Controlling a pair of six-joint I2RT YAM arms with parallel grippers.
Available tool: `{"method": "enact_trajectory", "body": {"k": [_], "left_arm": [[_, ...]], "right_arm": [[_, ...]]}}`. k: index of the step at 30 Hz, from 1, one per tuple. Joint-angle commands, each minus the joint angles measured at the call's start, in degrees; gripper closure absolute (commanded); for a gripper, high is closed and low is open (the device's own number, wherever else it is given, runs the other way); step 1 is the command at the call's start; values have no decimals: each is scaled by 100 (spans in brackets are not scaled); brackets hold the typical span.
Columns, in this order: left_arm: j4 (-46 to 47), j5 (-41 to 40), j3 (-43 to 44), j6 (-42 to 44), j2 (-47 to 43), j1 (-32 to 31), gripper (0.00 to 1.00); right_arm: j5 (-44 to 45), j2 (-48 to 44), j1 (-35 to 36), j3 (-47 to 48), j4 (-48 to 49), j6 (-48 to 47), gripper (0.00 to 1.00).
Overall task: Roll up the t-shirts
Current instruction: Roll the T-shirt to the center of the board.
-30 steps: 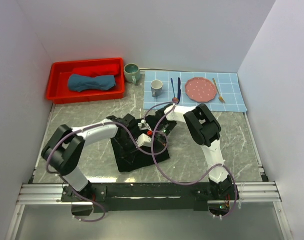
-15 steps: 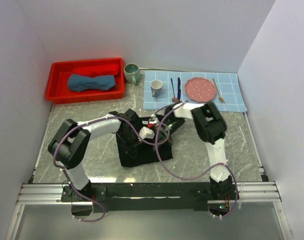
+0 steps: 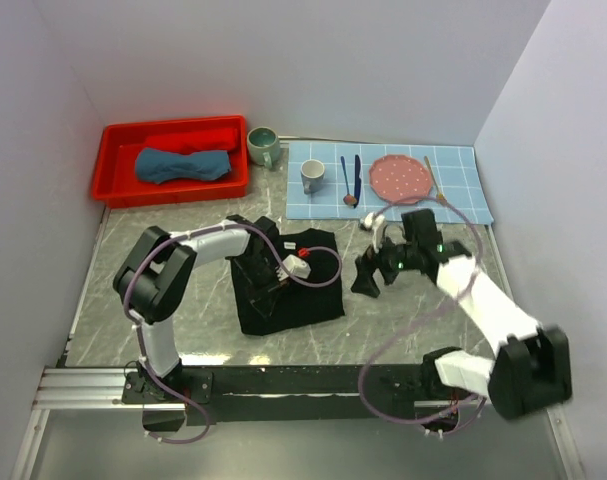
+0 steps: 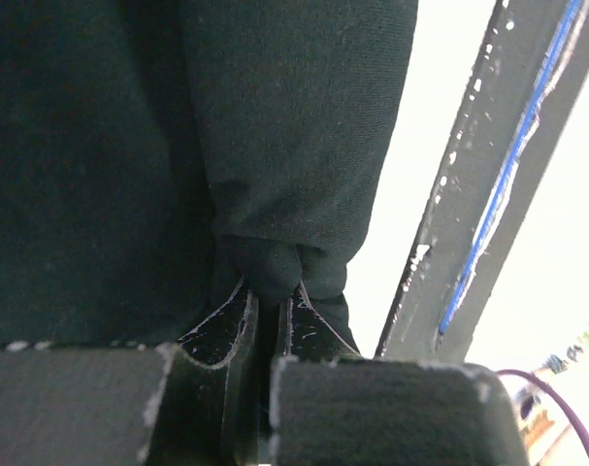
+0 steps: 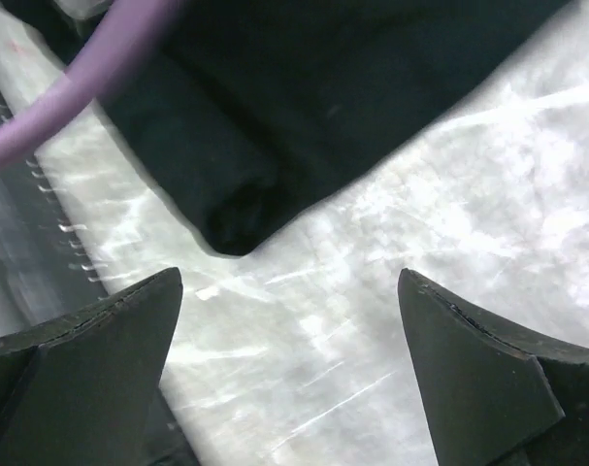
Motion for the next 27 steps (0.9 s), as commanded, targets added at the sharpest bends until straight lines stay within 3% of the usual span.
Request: {"method": "enact_trajectory", "body": {"k": [1, 5, 7, 9, 12, 14, 19, 23, 27], "left_arm": [[-781, -262, 1, 761, 637, -66, 99], [-1001, -218, 194, 919, 988, -57, 99], [-1097, -183, 256, 972, 1077, -57, 99], [-1256, -157, 343, 1059, 1235, -48, 99], [-1546, -60, 528, 1218, 1525, -22, 99], [-1695, -7, 738, 1244, 1709, 39, 99], [-1915, 177, 1134, 1314, 1920, 242, 99], [-2152, 282, 1301, 1447, 2088, 382, 99], [-2319, 353, 1460, 1517, 2211, 444, 99]], "right_arm": [[1371, -1614, 1278, -1036, 1539, -1141, 0], [1761, -2443, 2466, -2215, 3102, -1888, 0], [2189, -2286, 3195, -2504, 3272, -2546, 0], [2464, -2076, 3766, -2768, 4272, -2934, 0], [2193, -1794, 3953, -3226, 5310, -3770, 2], [1922, -1566, 4023, -3253, 5321, -4245, 6], [1639, -1319, 4181, -3165, 5101, -4439, 14], [1472, -1607, 4313, -3367, 5251, -4598, 11], [1103, -1925, 4393, -3218, 4469, -4528, 12]]}}
